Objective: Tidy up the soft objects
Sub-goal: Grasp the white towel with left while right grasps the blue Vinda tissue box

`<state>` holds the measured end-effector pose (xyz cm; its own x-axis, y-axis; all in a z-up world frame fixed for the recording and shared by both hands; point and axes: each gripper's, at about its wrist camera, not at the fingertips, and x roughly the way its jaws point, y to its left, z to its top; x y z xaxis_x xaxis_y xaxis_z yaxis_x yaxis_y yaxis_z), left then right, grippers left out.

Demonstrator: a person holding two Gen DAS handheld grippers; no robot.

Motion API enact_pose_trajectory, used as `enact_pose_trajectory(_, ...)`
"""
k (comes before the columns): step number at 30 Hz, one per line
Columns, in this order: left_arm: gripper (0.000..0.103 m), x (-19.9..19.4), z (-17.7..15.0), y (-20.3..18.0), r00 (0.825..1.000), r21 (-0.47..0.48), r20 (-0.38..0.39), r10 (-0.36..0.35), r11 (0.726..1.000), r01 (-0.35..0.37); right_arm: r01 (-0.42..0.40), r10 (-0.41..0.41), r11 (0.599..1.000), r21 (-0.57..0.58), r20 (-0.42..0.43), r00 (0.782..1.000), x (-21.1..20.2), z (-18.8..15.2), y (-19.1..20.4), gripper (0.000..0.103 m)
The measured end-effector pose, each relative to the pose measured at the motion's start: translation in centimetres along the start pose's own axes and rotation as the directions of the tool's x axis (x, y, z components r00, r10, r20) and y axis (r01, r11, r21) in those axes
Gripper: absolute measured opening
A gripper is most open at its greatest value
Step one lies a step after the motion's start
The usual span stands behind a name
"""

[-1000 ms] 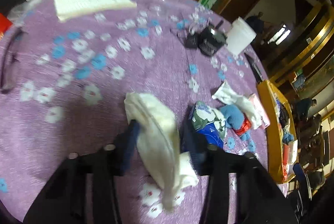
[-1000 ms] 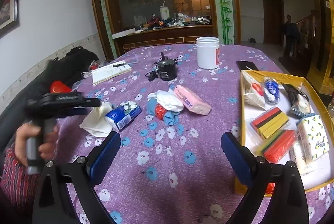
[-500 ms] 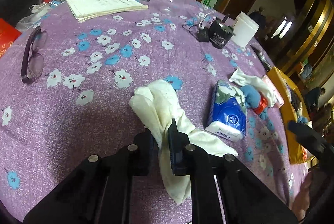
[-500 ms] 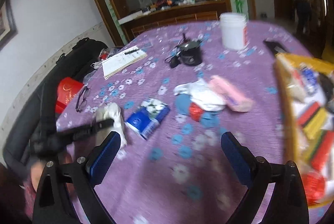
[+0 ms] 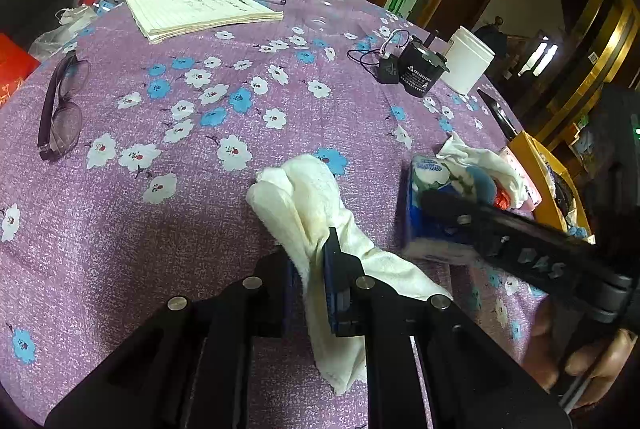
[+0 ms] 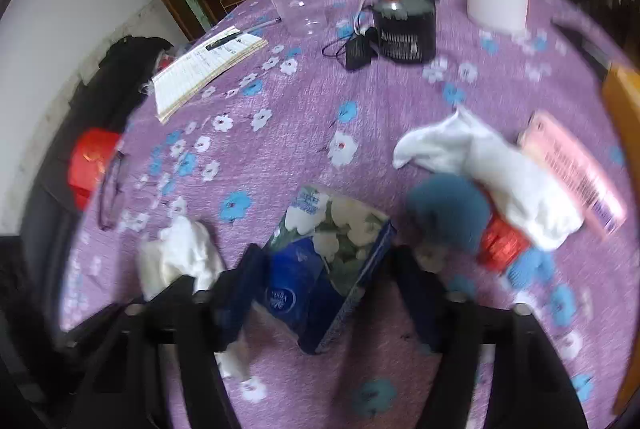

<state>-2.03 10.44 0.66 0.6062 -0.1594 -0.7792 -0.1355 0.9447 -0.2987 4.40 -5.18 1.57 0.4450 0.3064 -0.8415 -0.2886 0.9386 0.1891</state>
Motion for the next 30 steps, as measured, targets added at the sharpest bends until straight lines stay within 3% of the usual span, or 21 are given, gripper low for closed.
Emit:
enact_pose_trajectory(3, 0.016, 0.3, 0.2, -0.6, 1.000, 0.008, 0.000, 0.027, 1.000, -0.027, -0.017, 0.017, 1.000, -0.026, 0.028, 0.999, -1.1, -0.1, -0.4, 0.034)
enact_pose_trajectory(5, 0.029, 0.6, 0.5, -1.3, 0.999, 0.018, -0.005, 0.044, 0.999, -0.043, -0.042, 0.043, 0.999, -0.029, 0.051, 0.998, -2.3, -0.4, -1.1, 0.028)
enact_pose_trajectory(6, 0.035, 0.7, 0.6, -1.6, 0.999, 0.024, -0.009, 0.044, 0.999, -0.044, -0.042, 0.044, 0.999, -0.034, 0.063, 0.997, -2.7, -0.7, -1.4, 0.026)
enact_pose_trajectory(8, 0.056, 1.1, 0.8, -2.5, 0.999, 0.041, -0.021, 0.044, 0.998, -0.043, -0.037, 0.040, 0.998, -0.045, 0.081, 0.996, -3.5, -1.1, -1.8, 0.025)
enact_pose_trajectory(11, 0.061, 1.9, 0.8, -4.3, 0.990, 0.101, -0.014, 0.137, 0.986, -0.135, -0.044, 0.049, 0.998, -0.049, 0.090, 0.995, -4.0, -1.7, -2.3, 0.025)
enact_pose_trajectory(13, 0.060, 2.5, 0.5, -5.3, 0.981, 0.151, 0.006, 0.194, 0.970, -0.193, -0.049, 0.053, 0.998, -0.049, 0.090, 0.994, -4.0, -1.9, -2.5, 0.026)
enact_pose_trajectory(16, 0.028, 2.3, 0.7, -5.5, 0.979, 0.165, 0.021, 0.204, 0.965, -0.205, -0.062, 0.065, 0.997, -0.037, 0.079, 0.995, -3.7, -1.9, -2.9, 0.030)
enact_pose_trajectory(18, 0.018, 2.2, 0.7, -5.3, 0.980, 0.160, 0.024, 0.198, 0.967, -0.200, -0.066, 0.068, 0.997, -0.030, 0.082, 0.994, -3.5, -1.9, -3.2, 0.032)
enact_pose_trajectory(30, 0.014, -0.5, 0.0, -4.5, 0.959, 0.139, 0.141, 0.244, 0.955, -0.263, -0.044, 0.049, 0.996, -0.079, 0.066, 0.997, -1.9, -2.4, -2.0, 0.052)
